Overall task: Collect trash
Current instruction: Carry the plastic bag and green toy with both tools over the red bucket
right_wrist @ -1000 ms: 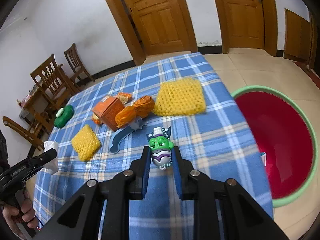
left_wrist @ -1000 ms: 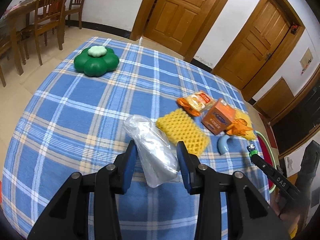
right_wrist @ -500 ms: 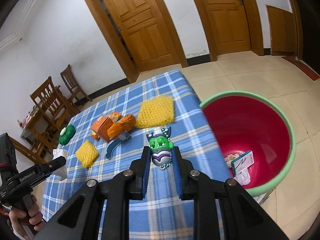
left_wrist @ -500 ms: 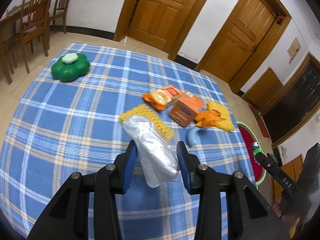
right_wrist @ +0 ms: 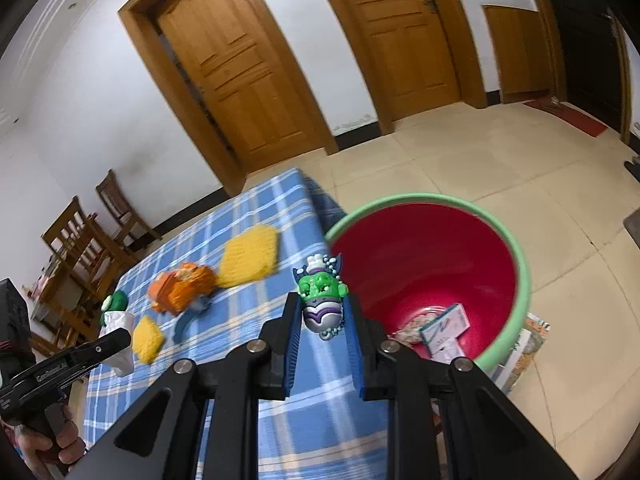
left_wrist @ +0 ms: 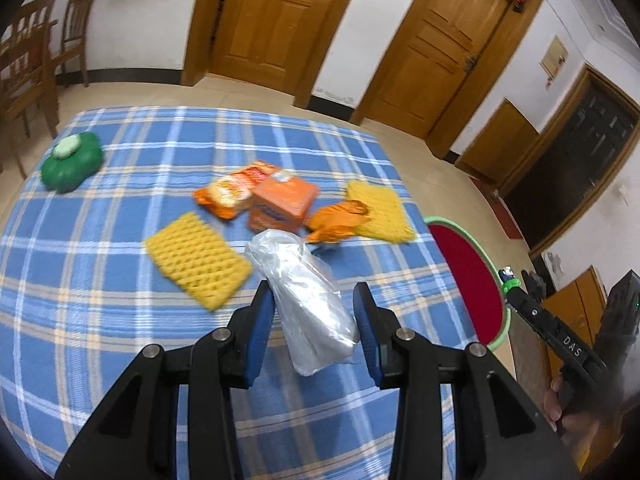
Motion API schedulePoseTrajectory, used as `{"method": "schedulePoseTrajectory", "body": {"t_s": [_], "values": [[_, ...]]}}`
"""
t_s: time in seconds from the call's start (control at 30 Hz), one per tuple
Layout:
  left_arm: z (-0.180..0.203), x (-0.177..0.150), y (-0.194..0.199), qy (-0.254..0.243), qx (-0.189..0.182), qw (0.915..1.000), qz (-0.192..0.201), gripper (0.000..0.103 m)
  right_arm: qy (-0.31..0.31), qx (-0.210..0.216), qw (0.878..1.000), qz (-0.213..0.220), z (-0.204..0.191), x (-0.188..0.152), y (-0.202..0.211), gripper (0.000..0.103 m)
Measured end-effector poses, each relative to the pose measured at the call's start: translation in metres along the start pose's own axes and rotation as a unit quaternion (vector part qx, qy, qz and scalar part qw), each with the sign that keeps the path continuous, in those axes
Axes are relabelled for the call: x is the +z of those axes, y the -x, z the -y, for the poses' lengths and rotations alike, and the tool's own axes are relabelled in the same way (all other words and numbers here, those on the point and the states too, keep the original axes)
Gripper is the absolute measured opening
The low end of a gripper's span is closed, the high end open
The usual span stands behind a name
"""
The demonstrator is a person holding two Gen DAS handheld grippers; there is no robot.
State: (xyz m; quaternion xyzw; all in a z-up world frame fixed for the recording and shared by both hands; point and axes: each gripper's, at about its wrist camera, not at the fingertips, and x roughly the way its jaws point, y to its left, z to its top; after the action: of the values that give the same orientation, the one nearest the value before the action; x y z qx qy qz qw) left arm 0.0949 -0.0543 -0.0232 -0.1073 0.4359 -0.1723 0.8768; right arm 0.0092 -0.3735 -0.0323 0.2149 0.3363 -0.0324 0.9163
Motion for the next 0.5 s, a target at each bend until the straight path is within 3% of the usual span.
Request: {"method": "schedulePoseTrajectory", "body": {"t_s": [0.5], "values": [[0.072, 0.01, -0.038, -0.071, -0.05, 0.9958, -0.031, 0.041, -0.049, -0.038, 0.998, -0.007, 0.056, 0.001, -0.006, 0.024]]}}
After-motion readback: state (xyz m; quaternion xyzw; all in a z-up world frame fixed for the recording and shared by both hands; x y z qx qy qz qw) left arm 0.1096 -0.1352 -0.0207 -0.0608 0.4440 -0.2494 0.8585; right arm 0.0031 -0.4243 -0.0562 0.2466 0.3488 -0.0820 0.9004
